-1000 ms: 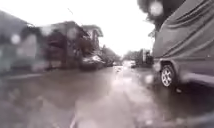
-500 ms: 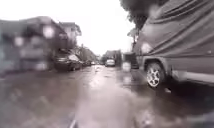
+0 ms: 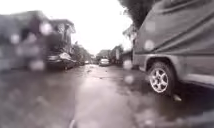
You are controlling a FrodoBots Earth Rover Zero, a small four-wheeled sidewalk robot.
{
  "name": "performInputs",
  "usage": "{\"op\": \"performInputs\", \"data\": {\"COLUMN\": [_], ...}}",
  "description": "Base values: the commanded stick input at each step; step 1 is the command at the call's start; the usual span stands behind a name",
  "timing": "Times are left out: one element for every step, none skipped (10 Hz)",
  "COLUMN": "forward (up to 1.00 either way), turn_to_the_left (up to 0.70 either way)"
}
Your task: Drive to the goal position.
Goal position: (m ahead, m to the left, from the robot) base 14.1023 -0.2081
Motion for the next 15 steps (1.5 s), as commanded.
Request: {"op": "performInputs", "data": {"forward": [1.0, 1.0, 1.0, 1.0, 1.0, 1.0, 1.0, 1.0, 1.0, 1.0, 1.0, 1.0, 1.0, 1.0, 1.0], "turn_to_the_left": [0.27, 0.0, 0.0, 0.0, 0.0, 0.0, 0.0, 0.0, 0.0, -0.01, -0.25, -0.26, 0.0, 0.0, 0.0]}}
